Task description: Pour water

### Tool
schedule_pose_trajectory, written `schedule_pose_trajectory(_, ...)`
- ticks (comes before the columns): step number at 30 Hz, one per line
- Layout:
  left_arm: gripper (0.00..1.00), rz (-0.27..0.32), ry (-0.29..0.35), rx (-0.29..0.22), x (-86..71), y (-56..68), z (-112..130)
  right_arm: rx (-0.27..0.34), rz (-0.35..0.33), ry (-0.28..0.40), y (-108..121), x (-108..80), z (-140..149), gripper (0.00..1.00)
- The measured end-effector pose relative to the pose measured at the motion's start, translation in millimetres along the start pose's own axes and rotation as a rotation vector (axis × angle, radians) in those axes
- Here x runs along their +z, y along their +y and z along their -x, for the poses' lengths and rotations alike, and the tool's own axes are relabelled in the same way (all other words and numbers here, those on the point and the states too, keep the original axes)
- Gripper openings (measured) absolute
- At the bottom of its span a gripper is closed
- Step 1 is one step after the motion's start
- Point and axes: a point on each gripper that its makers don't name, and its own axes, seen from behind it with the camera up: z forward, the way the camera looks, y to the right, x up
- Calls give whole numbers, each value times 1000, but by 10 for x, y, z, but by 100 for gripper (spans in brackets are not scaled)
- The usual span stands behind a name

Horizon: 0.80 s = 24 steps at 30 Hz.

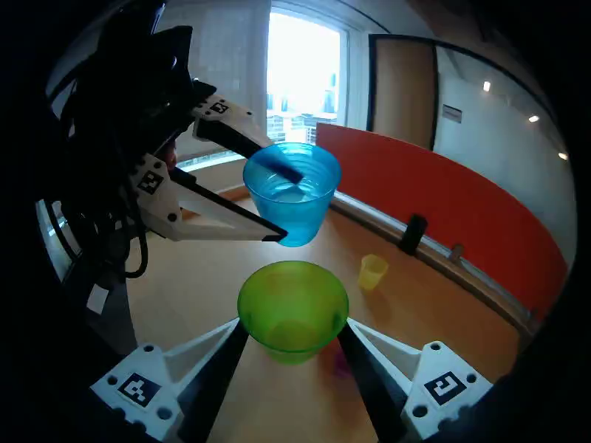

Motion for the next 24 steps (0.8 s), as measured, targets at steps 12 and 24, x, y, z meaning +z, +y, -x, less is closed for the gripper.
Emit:
schedule_pose_trajectory(12, 78, -5, 1, 82, -2, 62, -49, -4, 1, 9, 10, -59, -7, 88)
schedule_pose_trajectory(24, 78, -23, 11, 144, 2, 66, -151, 7, -3, 14, -17, -57, -11, 88)
